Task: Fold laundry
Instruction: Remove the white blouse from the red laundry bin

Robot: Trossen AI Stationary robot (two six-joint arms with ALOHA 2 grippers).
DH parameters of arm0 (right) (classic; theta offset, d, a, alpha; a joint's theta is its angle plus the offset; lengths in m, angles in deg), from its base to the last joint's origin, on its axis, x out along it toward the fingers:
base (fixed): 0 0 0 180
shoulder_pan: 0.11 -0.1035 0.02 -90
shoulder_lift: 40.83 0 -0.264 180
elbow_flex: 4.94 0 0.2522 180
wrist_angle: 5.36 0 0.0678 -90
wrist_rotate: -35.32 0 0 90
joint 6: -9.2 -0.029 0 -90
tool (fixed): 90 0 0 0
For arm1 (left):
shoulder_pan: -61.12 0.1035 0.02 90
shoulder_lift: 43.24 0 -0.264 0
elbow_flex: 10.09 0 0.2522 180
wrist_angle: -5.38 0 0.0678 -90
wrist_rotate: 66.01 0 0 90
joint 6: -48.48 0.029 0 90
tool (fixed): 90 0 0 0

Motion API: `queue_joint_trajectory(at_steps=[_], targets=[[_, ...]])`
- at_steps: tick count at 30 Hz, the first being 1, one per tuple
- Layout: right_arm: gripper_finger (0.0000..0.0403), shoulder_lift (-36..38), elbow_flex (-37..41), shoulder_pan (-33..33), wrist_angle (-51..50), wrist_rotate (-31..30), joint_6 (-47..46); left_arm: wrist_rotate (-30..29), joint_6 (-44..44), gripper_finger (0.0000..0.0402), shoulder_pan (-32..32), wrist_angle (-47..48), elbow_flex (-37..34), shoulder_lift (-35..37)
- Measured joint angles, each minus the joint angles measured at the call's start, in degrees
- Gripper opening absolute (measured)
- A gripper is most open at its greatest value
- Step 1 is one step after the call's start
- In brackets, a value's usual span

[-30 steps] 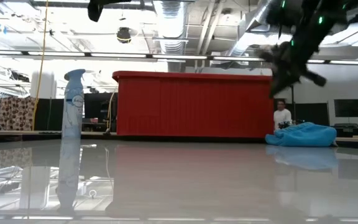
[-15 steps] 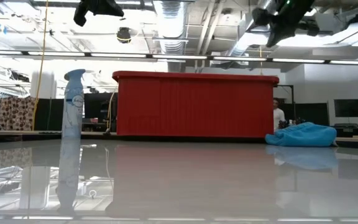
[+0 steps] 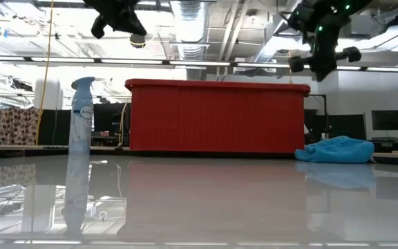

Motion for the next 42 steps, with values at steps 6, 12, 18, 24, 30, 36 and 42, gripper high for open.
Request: queue_joint_trajectory(at_steps=[6, 12, 18, 24, 30, 36, 42], targets=[[0.0021, -4.9, -0.1, 3.2, 6.4, 11.4, 0.1, 1.0, 6.8, 0.0000, 6.6, -0.9, 0.0, -4.5], [0.0020, -7.3, -0.3, 0.1, 9.1, 12.4, 1.2, 5.1, 8.6, 0.0000, 14.0, -1.0, 0.0, -7.2], [0.0020, -7.4, -0.2, -1.5, 9.6, 12.3, 4.6, 5.1, 13.2, 0.0000, 18.7, -4.5, 0.0, -8.1], [0.0020, -7.1, -2.0, -1.8, 7.2, 12.9, 4.9, 5.9, 15.3, 0.0000, 22.5, -8.1, 0.0, -10.2], [0.0020, -4.3, -8.4, -5.3, 6.8, 10.2, 6.3, 11.1, 14.3, 0.0000, 25.7, -9.3, 0.0, -14.7], [0.0020, -6.3, -12.9, -6.9, 9.4, 9.3, 10.0, 13.8, 12.7, 0.0000, 26.4, -10.9, 0.0, -19.6], [0.0020, -12.7, -13.0, -5.9, 12.0, 8.9, 12.3, 14.3, 11.1, 0.0000, 26.2, -11.1, 0.1, -21.3]])
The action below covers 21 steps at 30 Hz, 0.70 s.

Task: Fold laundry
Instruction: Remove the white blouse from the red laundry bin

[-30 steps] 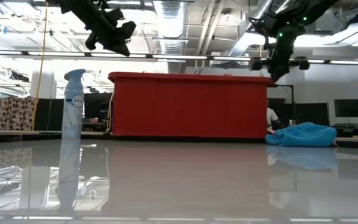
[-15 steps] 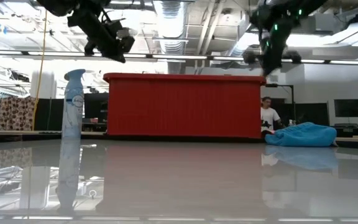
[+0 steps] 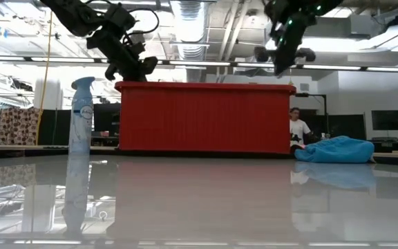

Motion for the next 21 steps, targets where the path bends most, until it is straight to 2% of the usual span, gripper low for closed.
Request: queue_joint_trajectory(at_steps=[6, 16, 21], targets=[[0.0020, -5.4, 0.0, 0.3, -0.7, 2.3, 0.2, 2.2, -3.8, 0.0000, -0.2, 2.2, 0.0, 0.0], [0.0020, -6.3, 0.0, -3.2, -4.3, 4.0, 2.5, 10.6, -10.5, 0.0000, -0.7, 11.3, 0.3, 0.6], [0.0020, -6.4, 0.0, -5.8, -7.6, 4.8, 0.7, 9.3, -12.9, 0.0000, -2.8, 14.6, 0.0, 3.0]])
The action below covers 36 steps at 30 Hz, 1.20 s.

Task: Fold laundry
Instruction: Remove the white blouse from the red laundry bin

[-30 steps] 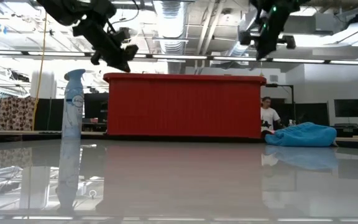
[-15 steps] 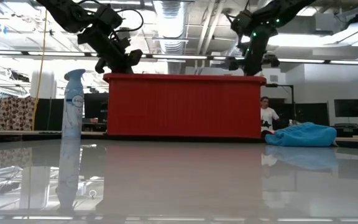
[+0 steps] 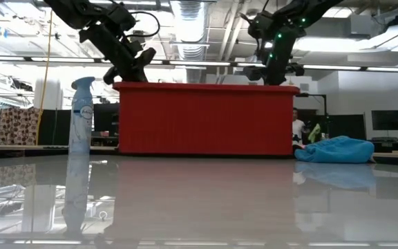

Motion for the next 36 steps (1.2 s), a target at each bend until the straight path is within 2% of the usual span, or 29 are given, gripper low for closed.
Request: queue_joint_trajectory(at_steps=[13, 17, 27, 31, 34, 36], targets=[[0.0020, -0.2, 0.0, -7.7, -4.7, -1.0, -2.6, -1.6, -2.5, 0.0000, -3.1, 9.1, -0.3, 5.1], [0.0020, 1.0, -0.9, -9.2, -4.0, -2.2, -1.4, -1.7, -3.4, 0.0000, -4.1, 7.0, -0.3, 6.9], [0.0024, 1.9, -10.3, -9.7, -2.4, -1.3, 5.9, -1.6, -0.7, 0.0005, -4.4, 0.2, -0.4, 15.2], [0.0050, 1.9, -13.1, -8.7, 2.1, 2.0, 9.3, 1.4, 2.3, 0.0029, -4.4, -0.4, -0.4, 17.8], [0.0089, 1.8, -14.0, -6.9, 9.1, 7.8, 10.9, 5.5, 3.8, 0.0059, -4.4, -0.9, -0.3, 19.3], [0.0122, 1.4, -14.0, -5.5, 13.9, 9.4, 11.4, 8.6, 4.4, 0.0082, -4.4, -0.9, -0.3, 19.6]])
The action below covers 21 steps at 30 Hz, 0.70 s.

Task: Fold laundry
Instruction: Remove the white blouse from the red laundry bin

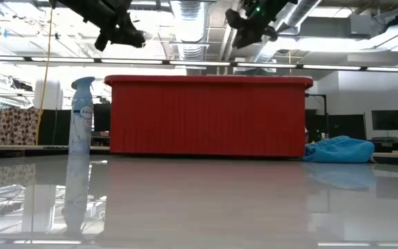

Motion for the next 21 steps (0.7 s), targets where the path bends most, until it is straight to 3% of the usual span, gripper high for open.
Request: queue_joint_trajectory(at_steps=[5, 9, 21], targets=[[0.0203, -3.9, -1.2, 3.6, 6.5, 0.3, 1.2, 5.9, 0.1, 0.0142, 0.0, 0.1, 0.0, 0.1], [0.0245, -9.3, -4.8, 5.5, 5.6, 1.1, -1.0, 5.8, 1.0, 0.0180, 0.0, 0.7, 0.0, 0.1], [0.0255, -31.6, -23.0, 10.6, -4.1, 1.8, -0.4, -8.0, 4.0, 0.0197, 0.2, 1.0, 0.1, -0.9]])
